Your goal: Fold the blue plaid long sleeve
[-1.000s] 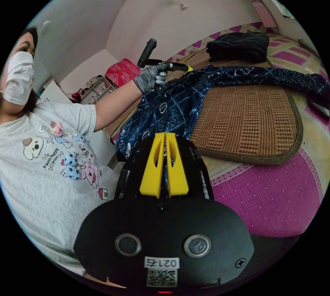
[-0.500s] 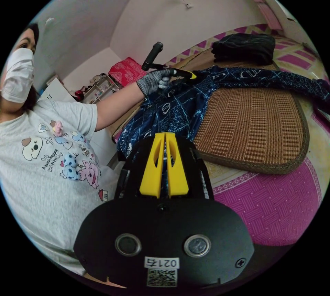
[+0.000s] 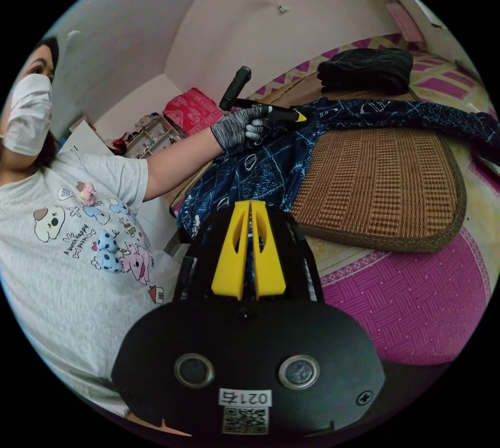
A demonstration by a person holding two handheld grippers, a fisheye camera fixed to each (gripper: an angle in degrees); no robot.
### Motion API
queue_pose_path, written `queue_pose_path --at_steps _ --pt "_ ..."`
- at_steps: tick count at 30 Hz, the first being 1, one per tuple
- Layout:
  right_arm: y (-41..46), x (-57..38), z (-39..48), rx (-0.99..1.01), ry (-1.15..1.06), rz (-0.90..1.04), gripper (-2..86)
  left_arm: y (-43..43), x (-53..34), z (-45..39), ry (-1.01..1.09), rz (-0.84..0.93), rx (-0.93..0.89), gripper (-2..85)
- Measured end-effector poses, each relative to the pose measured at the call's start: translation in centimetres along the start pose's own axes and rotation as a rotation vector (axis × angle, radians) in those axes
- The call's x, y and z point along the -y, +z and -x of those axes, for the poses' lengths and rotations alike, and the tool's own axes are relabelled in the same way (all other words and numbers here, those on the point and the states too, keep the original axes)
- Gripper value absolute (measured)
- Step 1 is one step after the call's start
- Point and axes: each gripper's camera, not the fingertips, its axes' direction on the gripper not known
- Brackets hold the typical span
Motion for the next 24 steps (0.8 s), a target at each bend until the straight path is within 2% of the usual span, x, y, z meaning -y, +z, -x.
queue_pose_path --at_steps 6,9,11,16,19,22,24 --pt "1.7 1.7 1.2 -0.002 -0.014 -0.008 -0.7 -0.3 -3.6 3.1 0.034 -0.002 -0.106 11.2" --pt "2.9 2.9 2.6 -0.014 -0.043 -0.001 -0.7 -1.3 -6.2 5.8 0.0 -0.03 -0.254 10.4" --pt "4.0 4.0 3.6 -0.026 -0.068 0.014 -0.7 -1.5 -8.0 7.0 0.001 0.005 -0.266 9.4" --pt "6.5 8.8 5.6 -0.009 -0.141 0.012 -0.6 -6.1 -14.2 9.8 0.009 -0.147 -0.317 8.3" --pt "9.5 13.3 7.7 -0.08 -0.237 0.033 -0.6 -10.8 -19.9 12.7 -0.027 -0.253 -0.254 8.1" --pt "14.2 18.0 9.3 -0.13 -0.323 0.078 -0.6 -15.8 -27.2 18.3 -0.192 -0.338 -0.063 7.6" --pt "17.5 20.8 10.1 -0.156 -0.364 0.104 -0.6 -19.2 -33.2 24.3 -0.405 -0.362 0.115 6.6"
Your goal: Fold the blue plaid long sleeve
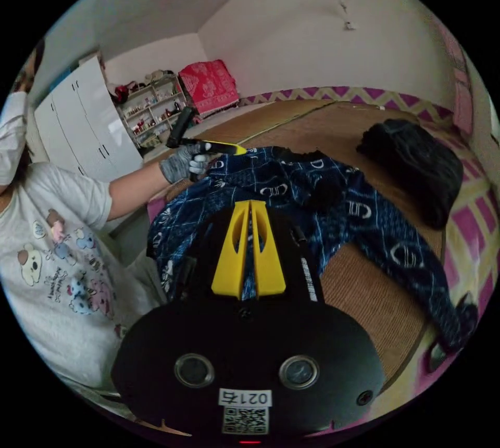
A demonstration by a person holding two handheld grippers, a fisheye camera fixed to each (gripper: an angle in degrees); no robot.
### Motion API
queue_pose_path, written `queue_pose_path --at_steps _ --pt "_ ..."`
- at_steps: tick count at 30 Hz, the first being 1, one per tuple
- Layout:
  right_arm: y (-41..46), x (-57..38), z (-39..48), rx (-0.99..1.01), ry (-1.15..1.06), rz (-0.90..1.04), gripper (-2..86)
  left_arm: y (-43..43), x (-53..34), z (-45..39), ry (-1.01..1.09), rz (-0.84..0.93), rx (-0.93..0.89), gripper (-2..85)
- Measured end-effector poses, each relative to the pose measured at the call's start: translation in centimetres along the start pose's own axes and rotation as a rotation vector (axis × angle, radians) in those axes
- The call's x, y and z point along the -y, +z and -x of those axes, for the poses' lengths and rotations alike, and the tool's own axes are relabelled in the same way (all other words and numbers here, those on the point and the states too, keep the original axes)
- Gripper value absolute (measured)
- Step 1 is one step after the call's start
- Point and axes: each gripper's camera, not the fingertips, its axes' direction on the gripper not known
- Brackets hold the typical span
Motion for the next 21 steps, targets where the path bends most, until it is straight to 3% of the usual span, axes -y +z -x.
queue_pose_path --at_steps 3,5,9,13,17,21 --pt "5.7 5.6 0.0 -0.034 -0.063 0.072 -0.5 -3.3 -1.8 8.8 -0.2 -0.024 0.1 5.9" --pt "11.0 10.3 0.3 -0.019 -0.118 0.14 -0.3 -4.4 -2.4 12.1 -0.226 -0.002 0.128 6.2" --pt "19.7 18.1 1.7 0.112 -0.227 0.232 1.3 -8.1 -5.4 16.9 -0.279 -0.072 0.025 6.6" --pt "31.3 27.3 2.7 0.232 -0.278 0.399 6.2 -10.1 -9.6 18.7 -0.25 -0.044 0.014 7.7" --pt "41.7 34.4 2.0 0.362 -0.18 0.532 8.6 -11.5 -14.3 20.3 -0.247 0.009 -0.012 8.5" --pt "48.8 38.0 1.6 0.326 -0.123 0.669 9.5 -12.6 -16.7 20.7 -0.186 0.061 0.0 10.1"
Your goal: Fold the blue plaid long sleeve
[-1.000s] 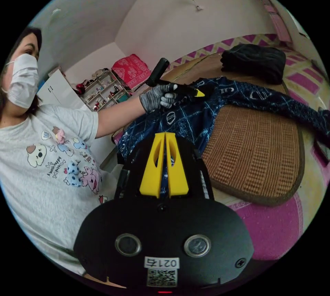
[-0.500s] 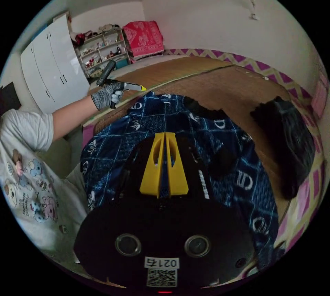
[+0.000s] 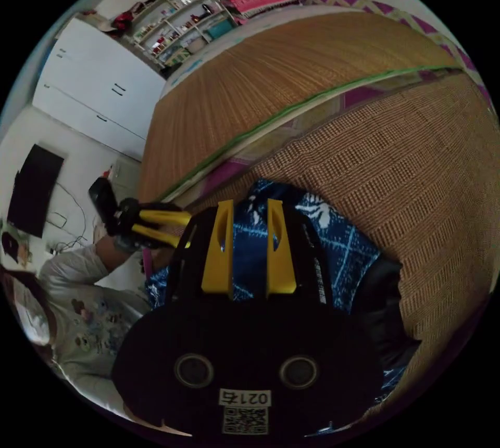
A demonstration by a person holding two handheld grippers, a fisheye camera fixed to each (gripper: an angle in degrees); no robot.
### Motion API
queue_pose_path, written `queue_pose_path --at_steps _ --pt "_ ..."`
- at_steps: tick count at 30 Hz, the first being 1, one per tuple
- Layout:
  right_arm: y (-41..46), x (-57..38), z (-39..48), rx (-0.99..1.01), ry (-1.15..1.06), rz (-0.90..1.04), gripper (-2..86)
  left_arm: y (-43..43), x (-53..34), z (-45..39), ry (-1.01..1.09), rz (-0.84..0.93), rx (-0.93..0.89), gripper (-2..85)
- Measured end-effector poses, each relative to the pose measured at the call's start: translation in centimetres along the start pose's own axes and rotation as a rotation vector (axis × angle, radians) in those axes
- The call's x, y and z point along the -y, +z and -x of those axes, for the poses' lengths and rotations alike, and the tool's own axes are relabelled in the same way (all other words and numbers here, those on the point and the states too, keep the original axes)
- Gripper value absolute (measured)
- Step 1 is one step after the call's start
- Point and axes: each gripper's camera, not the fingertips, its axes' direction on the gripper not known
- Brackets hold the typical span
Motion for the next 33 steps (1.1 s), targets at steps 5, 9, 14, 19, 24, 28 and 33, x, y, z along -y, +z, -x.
queue_pose_path --at_steps 5,9,14,19,24,28,33 --pt "4.5 5.3 -1.5 0.091 0.037 0.192 5.4 -0.7 -1.3 0.3 0.055 0.029 0.037 10.2" --pt "5.3 6.7 -0.5 0.063 -0.029 0.158 1.0 -1.8 -2.7 1.0 0.058 0.064 0.081 7.4" --pt "6.5 6.2 -3.5 0.119 0.037 0.095 0.2 -3.8 -4.6 1.2 0.091 0.077 0.133 7.2" --pt "3.2 3.3 -4.8 0.116 0.057 -0.084 4.9 -7.3 -5.9 0.7 0.121 -0.004 0.224 6.6" --pt "0.5 -0.7 -3.1 0.165 -0.037 -0.101 3.2 -7.7 -4.5 -0.2 0.133 -0.014 0.13 6.0" --pt "4.7 -4.0 -1.2 -0.076 -0.073 0.078 -0.3 -5.9 -5.6 0.5 0.131 0.088 0.176 4.5" --pt "1.4 -9.3 -0.5 -0.152 -0.043 -0.147 -0.6 -8.5 -7.7 0.1 0.096 0.067 0.182 4.1"
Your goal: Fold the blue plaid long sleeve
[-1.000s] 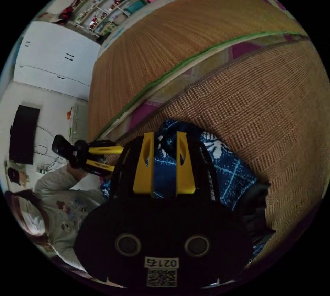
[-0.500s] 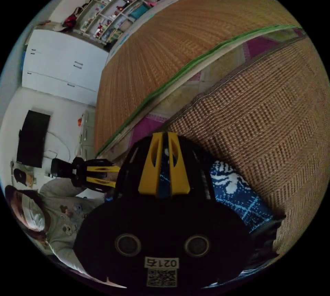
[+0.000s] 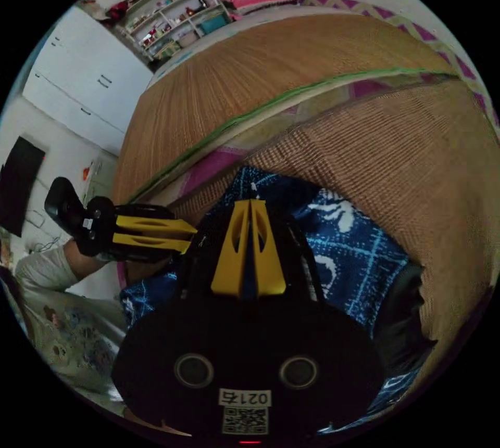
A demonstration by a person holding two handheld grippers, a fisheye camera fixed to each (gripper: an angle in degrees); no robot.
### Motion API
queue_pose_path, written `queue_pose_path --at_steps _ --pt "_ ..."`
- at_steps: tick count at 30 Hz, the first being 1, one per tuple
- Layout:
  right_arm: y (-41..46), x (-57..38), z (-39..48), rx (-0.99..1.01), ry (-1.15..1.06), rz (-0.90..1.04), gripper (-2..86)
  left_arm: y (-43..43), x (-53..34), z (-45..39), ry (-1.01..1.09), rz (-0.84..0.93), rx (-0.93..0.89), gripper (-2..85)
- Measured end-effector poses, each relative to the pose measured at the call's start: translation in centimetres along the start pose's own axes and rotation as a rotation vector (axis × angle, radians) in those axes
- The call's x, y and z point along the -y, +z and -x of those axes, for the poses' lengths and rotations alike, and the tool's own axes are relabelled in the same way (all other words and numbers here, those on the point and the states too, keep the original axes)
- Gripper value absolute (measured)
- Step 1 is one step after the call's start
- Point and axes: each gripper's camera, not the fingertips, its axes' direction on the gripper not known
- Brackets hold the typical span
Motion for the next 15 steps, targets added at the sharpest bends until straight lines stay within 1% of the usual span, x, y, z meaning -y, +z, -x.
queue_pose_path --at_steps 2,3,5,6,8,9,11,12,14,15 --pt "-5.6 -4.4 0.7 -0.008 -0.009 -0.126 -0.4 -1.5 -1.0 -0.3 -0.009 -0.027 0.006 3.9" --pt "-7.1 -5.9 0.9 -0.019 -0.013 -0.151 -0.4 -2.7 -1.8 -0.6 -0.006 -0.047 -0.001 3.8" --pt "-13.2 -13.2 1.8 -0.049 -0.042 -0.23 0.0 -4.5 -3.0 -1.3 0.013 -0.069 -0.001 3.8" --pt "-14.7 -15.3 1.9 -0.065 -0.035 -0.25 0.2 -5.6 -3.9 -1.8 0.032 -0.083 -0.005 3.8" --pt "-20.6 -24.9 2.0 -0.158 0.04 -0.32 2.2 -7.2 -5.2 -2.7 0.048 -0.107 -0.013 3.6" --pt "-22.0 -27.5 1.9 -0.186 0.071 -0.335 2.9 -8.2 -6.0 -3.3 0.052 -0.12 -0.029 3.2" --pt "-27.8 -38.1 0.8 -0.308 0.253 -0.392 6.5 -9.6 -7.2 -4.3 0.049 -0.136 -0.065 1.8" --pt "-29.2 -41.0 0.4 -0.339 0.31 -0.405 6.6 -10.4 -8.0 -5.1 0.053 -0.147 -0.076 0.7" --pt "-34.2 -52.5 -1.0 -0.429 0.539 -0.452 7.4 -11.5 -9.0 -6.5 0.074 -0.169 -0.081 -0.3" --pt "-35.2 -55.3 -1.4 -0.443 0.597 -0.455 7.6 -12.3 -9.6 -7.4 0.083 -0.194 -0.076 -0.6"
